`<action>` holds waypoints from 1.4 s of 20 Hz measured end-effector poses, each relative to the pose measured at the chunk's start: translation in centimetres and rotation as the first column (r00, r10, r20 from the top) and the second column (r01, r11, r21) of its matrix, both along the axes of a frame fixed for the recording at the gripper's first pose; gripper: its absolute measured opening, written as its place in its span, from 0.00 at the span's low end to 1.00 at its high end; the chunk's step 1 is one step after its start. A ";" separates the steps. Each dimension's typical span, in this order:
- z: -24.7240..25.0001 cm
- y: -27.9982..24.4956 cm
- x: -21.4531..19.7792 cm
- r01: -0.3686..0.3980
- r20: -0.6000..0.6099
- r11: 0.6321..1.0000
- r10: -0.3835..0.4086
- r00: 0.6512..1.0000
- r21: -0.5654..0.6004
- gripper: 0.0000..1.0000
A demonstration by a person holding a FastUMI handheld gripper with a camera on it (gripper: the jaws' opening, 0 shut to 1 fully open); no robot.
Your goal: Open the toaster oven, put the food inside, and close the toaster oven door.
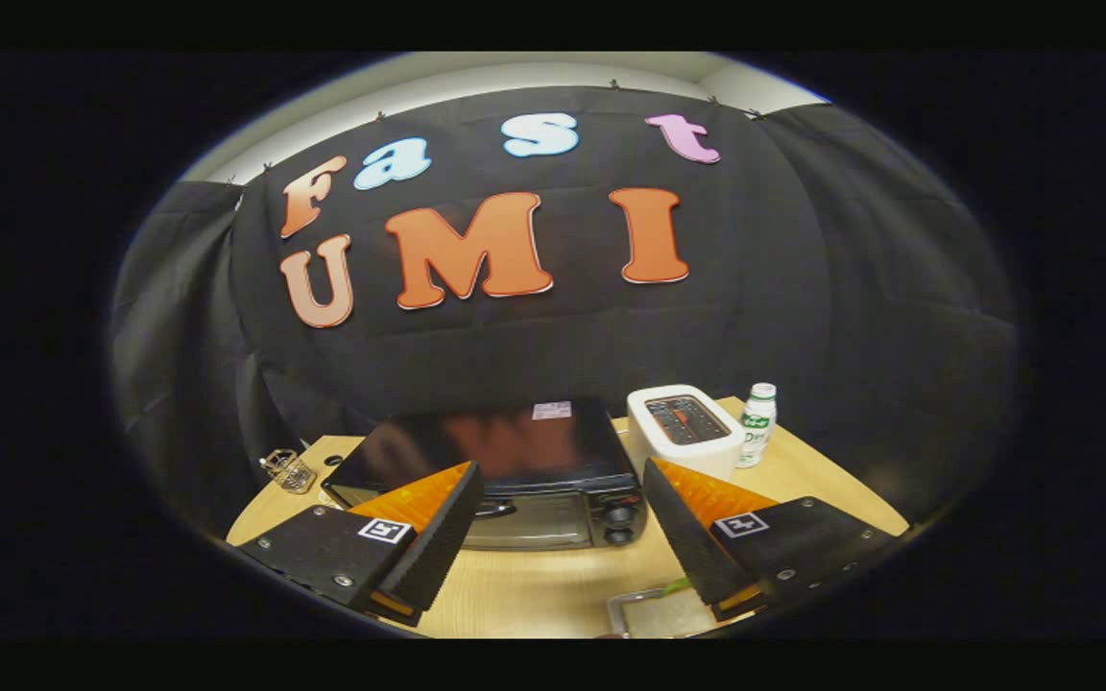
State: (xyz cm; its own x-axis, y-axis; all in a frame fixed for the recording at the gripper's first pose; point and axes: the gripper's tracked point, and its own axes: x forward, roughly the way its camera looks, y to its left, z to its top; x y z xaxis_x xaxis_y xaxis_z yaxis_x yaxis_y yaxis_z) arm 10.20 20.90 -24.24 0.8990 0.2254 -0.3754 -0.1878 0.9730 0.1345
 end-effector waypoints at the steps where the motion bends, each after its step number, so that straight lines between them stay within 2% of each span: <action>1: -0.9 1.5 0.5 -0.009 -0.004 1.000 0.009 1.000 -0.010 0.99; 5: -4.3 6.6 1.3 -0.055 -0.051 0.995 0.051 0.997 -0.083 0.99; 9: -6.6 8.3 0.6 -0.072 -0.102 0.988 0.058 0.993 -0.140 0.99; 17: -6.6 7.7 -1.4 -0.072 -0.129 0.991 0.056 0.990 -0.117 0.99; 28: -9.2 5.6 -9.3 -0.059 -0.204 0.988 0.028 0.979 -0.145 0.99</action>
State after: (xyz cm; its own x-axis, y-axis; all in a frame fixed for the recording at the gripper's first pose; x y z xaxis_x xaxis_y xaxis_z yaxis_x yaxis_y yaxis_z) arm 0.90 26.53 -33.47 0.7925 0.1902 -0.5795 -0.2145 0.9763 0.0270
